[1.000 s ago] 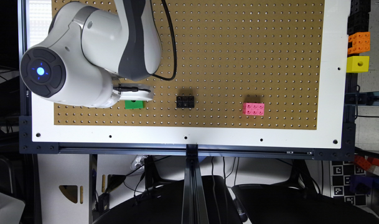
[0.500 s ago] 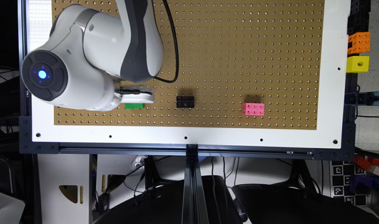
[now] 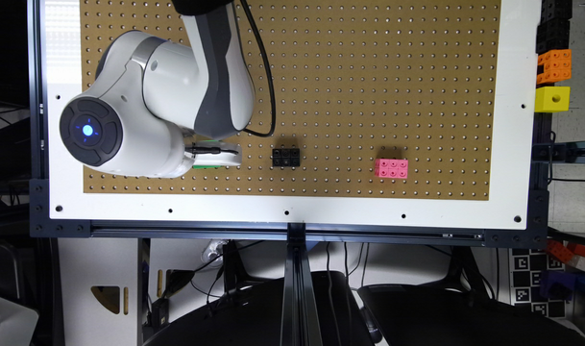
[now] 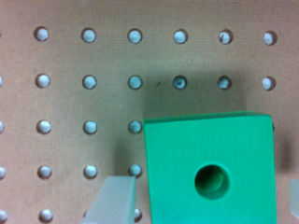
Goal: Pick up green block.
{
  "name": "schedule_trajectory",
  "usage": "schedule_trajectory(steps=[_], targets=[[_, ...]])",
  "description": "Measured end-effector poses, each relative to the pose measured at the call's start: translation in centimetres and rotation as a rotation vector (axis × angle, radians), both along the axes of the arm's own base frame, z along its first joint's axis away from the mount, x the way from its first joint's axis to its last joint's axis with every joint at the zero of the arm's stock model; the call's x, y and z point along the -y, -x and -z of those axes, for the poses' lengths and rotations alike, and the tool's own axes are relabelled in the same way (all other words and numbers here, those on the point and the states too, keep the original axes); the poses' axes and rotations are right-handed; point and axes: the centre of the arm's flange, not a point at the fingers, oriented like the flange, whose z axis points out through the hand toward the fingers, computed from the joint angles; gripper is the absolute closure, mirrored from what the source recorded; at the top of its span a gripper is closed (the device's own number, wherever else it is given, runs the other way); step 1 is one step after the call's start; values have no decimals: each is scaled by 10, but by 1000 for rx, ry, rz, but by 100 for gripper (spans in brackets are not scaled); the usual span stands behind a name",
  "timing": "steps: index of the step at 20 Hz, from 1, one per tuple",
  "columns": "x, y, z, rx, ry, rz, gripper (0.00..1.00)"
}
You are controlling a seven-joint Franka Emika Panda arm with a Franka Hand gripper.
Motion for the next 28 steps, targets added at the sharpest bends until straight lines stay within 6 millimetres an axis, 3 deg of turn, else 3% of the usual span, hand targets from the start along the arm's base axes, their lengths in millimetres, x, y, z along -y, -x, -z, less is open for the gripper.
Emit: schedule_trajectory(steps=[3, 4, 21, 23, 28], targets=[[0, -1, 3, 3, 2, -1, 0], [0, -1, 3, 2, 3, -1, 100], [2, 0, 2, 0, 3, 1, 100], [3, -1, -6, 3, 6, 1, 100], [4, -1, -51, -13, 14, -3, 100]])
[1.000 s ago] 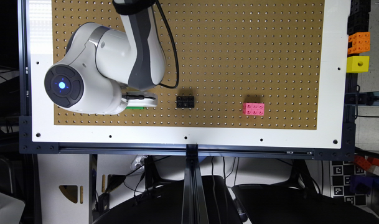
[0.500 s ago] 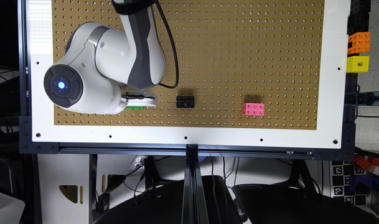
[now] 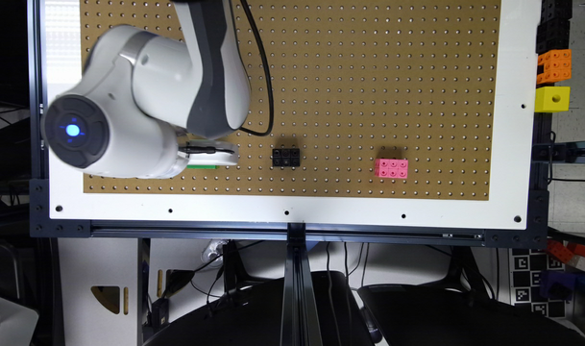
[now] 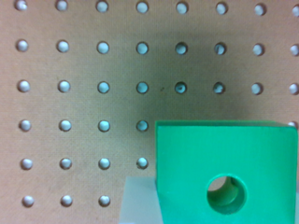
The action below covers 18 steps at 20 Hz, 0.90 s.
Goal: Pick up green block.
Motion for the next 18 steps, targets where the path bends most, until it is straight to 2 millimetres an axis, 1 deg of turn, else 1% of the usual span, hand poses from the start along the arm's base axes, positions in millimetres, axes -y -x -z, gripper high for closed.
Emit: schedule_trajectory(steps=[3, 7, 10, 13, 15, 18], targets=[[0, 0, -11, 0, 3, -1, 100], [0, 1, -31, 1, 8, -1, 100], [-1, 2, -54, -1, 13, -2, 100], [-2, 4, -71, -1, 18, -1, 100], [-3, 4, -77, -1, 19, 1, 100], [-3, 5, -77, -2, 19, 2, 100]])
